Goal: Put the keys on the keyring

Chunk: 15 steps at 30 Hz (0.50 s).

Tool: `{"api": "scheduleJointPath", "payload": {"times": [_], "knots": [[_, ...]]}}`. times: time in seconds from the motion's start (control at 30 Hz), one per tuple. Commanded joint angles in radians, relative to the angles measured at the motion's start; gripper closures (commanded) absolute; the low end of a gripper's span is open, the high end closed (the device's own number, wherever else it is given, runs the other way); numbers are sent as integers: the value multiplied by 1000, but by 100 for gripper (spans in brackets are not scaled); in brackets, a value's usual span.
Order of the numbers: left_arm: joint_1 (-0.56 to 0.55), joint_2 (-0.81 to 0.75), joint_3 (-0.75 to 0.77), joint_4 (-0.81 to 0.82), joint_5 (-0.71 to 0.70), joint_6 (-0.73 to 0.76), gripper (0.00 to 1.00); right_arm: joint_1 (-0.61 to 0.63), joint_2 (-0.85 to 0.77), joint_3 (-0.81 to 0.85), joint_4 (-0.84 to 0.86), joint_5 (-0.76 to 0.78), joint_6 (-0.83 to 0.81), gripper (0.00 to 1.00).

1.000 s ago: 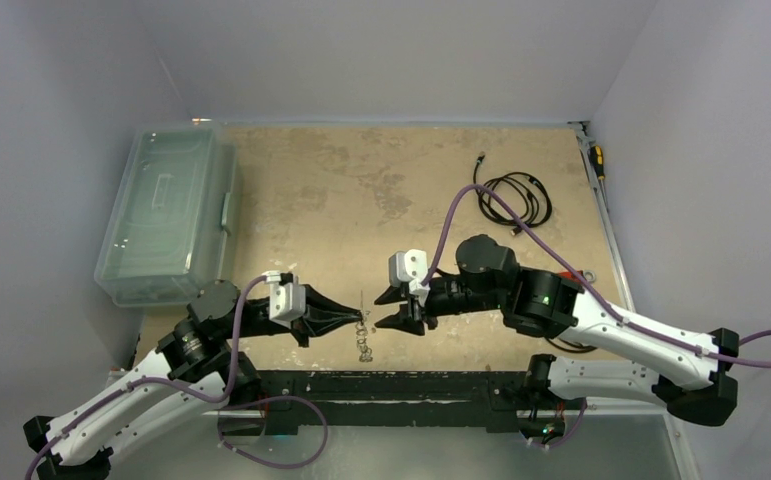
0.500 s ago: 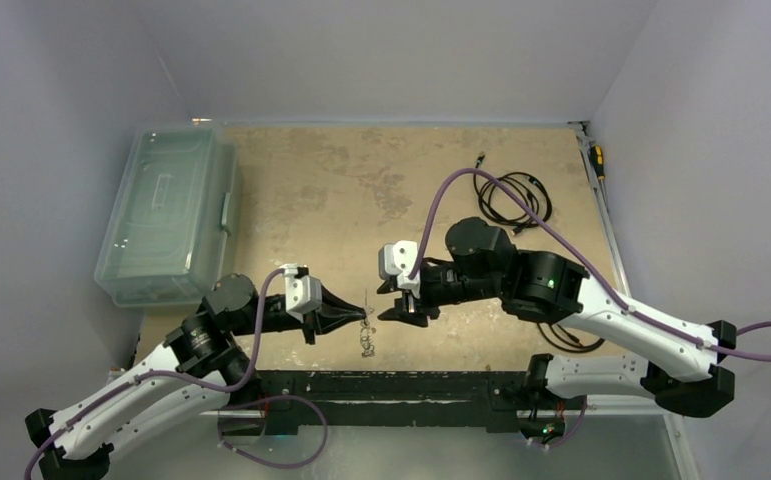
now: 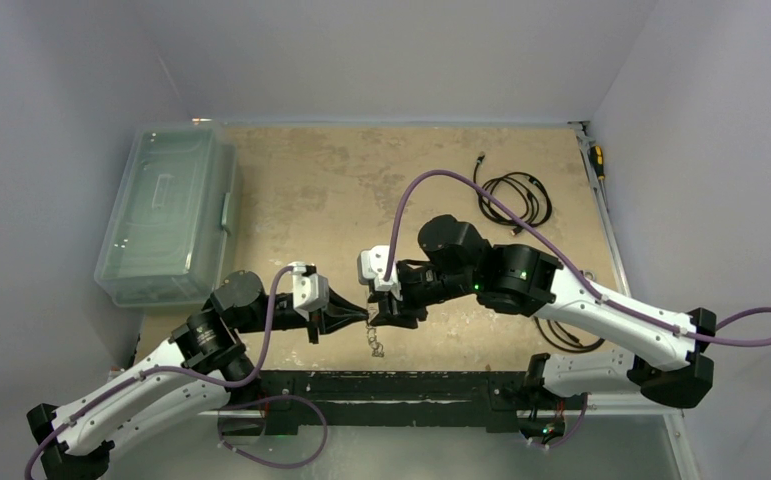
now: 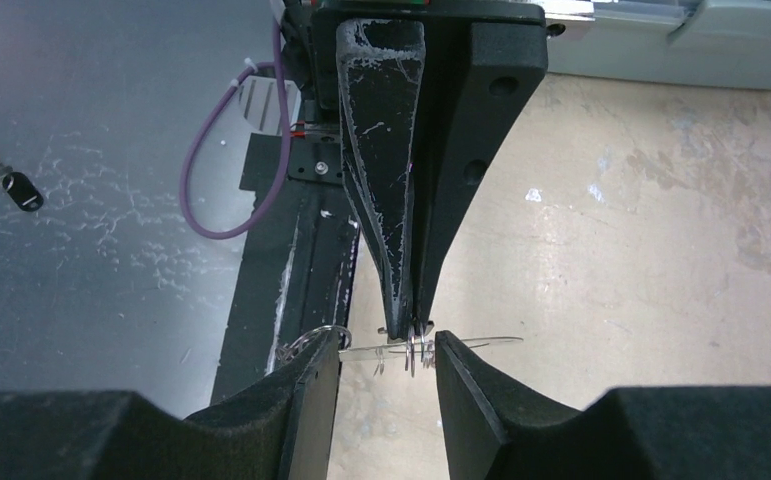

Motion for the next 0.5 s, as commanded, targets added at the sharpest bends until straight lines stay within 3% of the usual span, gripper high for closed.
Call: {"api": "scheduleJointPath", "payload": {"times": [0.0, 0.47], "knots": [[1, 0, 49, 25, 24, -8, 100, 0, -8, 32, 14, -27, -17, 57], [1, 0, 47, 31, 42, -11, 100, 0, 37, 22, 23, 56, -29, 64]]}}
